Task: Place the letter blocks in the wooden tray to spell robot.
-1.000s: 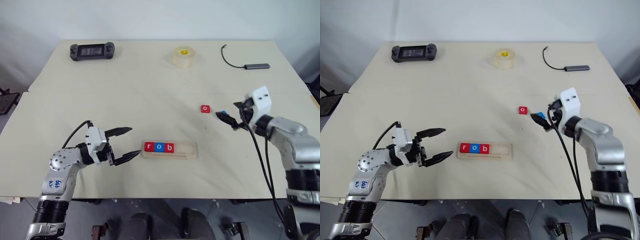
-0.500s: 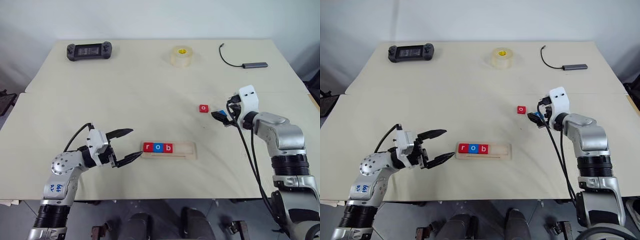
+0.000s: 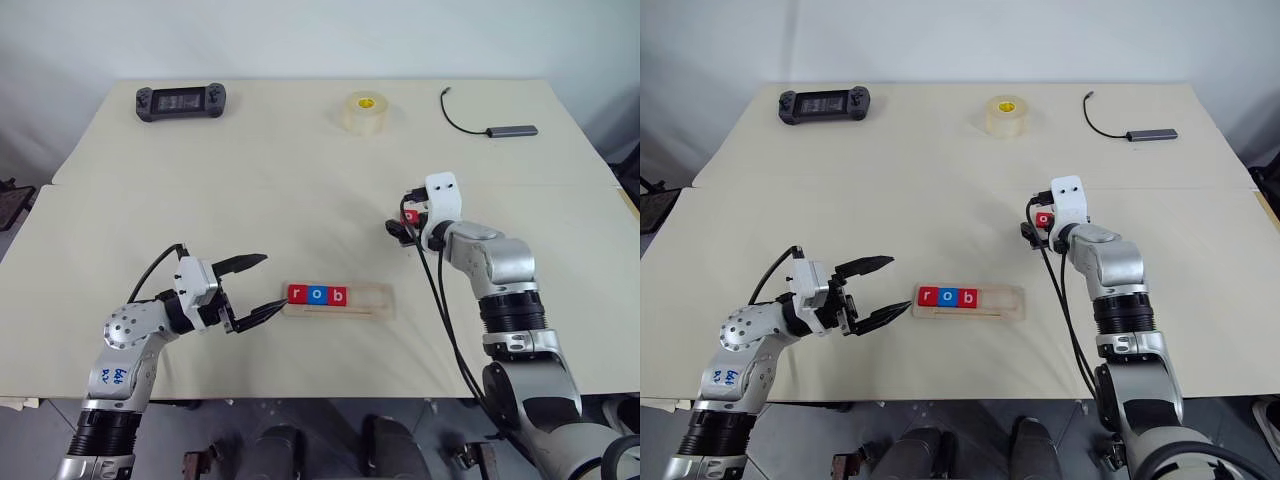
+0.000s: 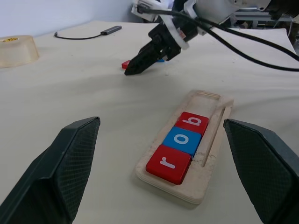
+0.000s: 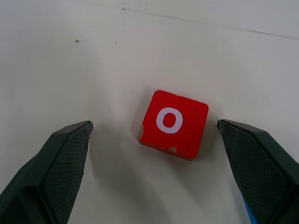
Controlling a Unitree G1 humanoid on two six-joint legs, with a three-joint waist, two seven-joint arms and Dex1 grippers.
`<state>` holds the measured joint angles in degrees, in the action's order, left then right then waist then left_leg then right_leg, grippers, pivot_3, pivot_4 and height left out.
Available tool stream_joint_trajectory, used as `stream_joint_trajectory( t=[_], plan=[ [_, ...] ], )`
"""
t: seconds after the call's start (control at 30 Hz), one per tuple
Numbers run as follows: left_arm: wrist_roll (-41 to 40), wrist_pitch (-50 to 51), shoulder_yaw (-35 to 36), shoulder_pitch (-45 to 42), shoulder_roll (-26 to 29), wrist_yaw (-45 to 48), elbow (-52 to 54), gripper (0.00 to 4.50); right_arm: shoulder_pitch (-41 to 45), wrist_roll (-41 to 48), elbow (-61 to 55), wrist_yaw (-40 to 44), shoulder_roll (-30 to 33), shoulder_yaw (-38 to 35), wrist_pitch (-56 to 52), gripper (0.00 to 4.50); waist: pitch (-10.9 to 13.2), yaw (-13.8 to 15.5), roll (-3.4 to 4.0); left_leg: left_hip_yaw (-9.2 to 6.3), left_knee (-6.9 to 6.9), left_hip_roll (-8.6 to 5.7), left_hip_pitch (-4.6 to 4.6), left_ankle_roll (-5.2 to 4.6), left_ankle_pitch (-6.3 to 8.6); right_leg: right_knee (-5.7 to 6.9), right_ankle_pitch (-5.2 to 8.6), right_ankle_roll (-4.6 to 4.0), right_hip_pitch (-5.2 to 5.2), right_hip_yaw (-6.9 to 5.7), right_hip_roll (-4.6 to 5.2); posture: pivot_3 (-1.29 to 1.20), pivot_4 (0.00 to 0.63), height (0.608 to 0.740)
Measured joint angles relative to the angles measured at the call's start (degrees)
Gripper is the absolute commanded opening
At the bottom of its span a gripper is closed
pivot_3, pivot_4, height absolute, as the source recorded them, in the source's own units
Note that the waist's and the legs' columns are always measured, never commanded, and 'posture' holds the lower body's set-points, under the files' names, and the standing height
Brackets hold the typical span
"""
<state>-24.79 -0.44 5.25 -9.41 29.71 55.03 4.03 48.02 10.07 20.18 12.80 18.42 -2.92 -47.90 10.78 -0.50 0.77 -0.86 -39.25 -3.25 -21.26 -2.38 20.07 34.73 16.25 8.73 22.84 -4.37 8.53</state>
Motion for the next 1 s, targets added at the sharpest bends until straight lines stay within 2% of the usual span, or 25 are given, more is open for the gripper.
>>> stream_joint_trajectory(
  t=[0.1, 0.2, 0.27, 0.33, 0.37, 0.53, 0.7, 0.8, 0.87, 1.0],
  plan=[
    [0.00, 0.04, 0.27, 1.64, 0.03, -0.29, 0.78, 4.50, 0.13, 0.01, 0.41, -1.86, -1.50, -1.26, 0.49, 3.85, 0.00, -0.29, 0.00, -0.02, 0.01, 0.02, 0.00, 0.00, 0.00, 0.02, 0.01, -0.01, 0.00, -0.01, -0.01, 0.00, 0.150, 0.740],
    [0.00, 0.05, 0.31, 1.98, 0.03, -0.50, 1.46, 4.50, 0.13, 0.00, 0.43, -3.57, -2.62, -2.26, 0.48, 2.96, 0.00, -0.62, 0.00, -0.02, 0.01, 0.01, 0.01, 0.00, 0.00, 0.05, 0.01, -0.01, 0.00, 0.00, -0.01, 0.00, 0.150, 0.740],
    [0.00, 0.05, 0.31, 1.96, 0.02, -0.63, 1.92, 4.50, 0.13, -0.05, 0.38, -4.46, -3.28, -2.57, 0.52, 2.12, -0.01, -1.07, 0.01, -0.02, 0.01, 0.01, 0.04, 0.00, 0.00, 0.08, 0.01, -0.01, 0.00, 0.00, -0.01, 0.00, 0.150, 0.740],
    [0.00, 0.08, 0.31, 1.90, 0.02, -0.68, 1.95, 4.50, 0.07, -0.05, 0.24, -4.77, -3.39, -2.64, 0.49, 1.58, -0.01, -1.18, 0.01, -0.01, 0.01, 0.03, 0.04, 0.01, 0.00, 0.08, 0.02, -0.03, 0.00, 0.00, -0.01, 0.00, 0.150, 0.740],
    [0.00, 0.10, 0.30, 1.82, 0.02, -0.68, 1.95, 4.50, -0.02, 0.01, 0.11, -4.83, -3.42, -2.66, 0.48, 1.45, -0.01, -1.21, 0.01, -0.01, 0.02, 0.03, 0.05, 0.01, 0.00, 0.09, 0.02, -0.04, 0.01, 0.00, -0.02, 0.00, 0.150, 0.740],
    [0.00, 0.13, 0.02, 0.81, -0.05, -0.35, 1.78, 4.50, -2.16, 0.57, -3.50, -4.30, -3.34, -3.29, -0.67, 1.46, -0.01, -1.06, 0.01, -0.03, 0.02, 0.01, 0.03, 0.00, 0.00, 0.10, 0.03, -0.05, 0.02, 0.00, 0.00, 0.00, 0.150, 0.740],
    [0.00, 0.14, -1.42, -1.14, -0.73, 0.30, 0.66, 4.50, -7.80, 2.93, -18.02, -1.77, -0.54, -3.32, -8.94, 1.46, 0.00, -0.93, 0.02, -0.07, 0.02, 0.00, -0.01, 0.00, 0.00, 0.10, 0.03, -0.05, 0.05, 0.00, 0.00, 0.00, 0.150, 0.740],
    [0.00, 0.14, -1.99, -1.69, -0.98, 1.01, -0.63, 4.50, -12.85, 4.71, -28.75, -0.24, 3.32, -3.61, -15.92, 1.46, 0.00, -0.89, 0.01, -0.05, 0.04, 0.00, -0.02, 0.00, 0.01, 0.07, 0.03, -0.05, 0.05, 0.00, 0.00, 0.00, 0.150, 0.740],
    [-0.01, 0.12, -2.11, -1.90, -1.01, 1.75, -1.03, 4.50, -16.70, 5.87, -34.72, 0.39, 5.74, -4.86, -21.08, 1.46, 0.00, -0.68, 0.01, -0.04, 0.04, 0.00, -0.02, 0.00, 0.01, 0.05, 0.03, -0.05, 0.05, 0.01, 0.01, 0.00, 0.150, 0.740],
    [-0.01, 0.11, -2.47, -3.26, -0.99, 3.38, -2.98, 4.50, -22.81, 7.55, -44.72, 0.43, 6.74, -9.37, -29.86, 1.46, 0.00, -0.26, 0.01, 0.04, 0.03, 0.03, -0.02, 0.00, 0.00, 0.02, 0.03, -0.05, 0.05, 0.07, -0.02, 0.00, 0.150, 0.740]
  ],
)
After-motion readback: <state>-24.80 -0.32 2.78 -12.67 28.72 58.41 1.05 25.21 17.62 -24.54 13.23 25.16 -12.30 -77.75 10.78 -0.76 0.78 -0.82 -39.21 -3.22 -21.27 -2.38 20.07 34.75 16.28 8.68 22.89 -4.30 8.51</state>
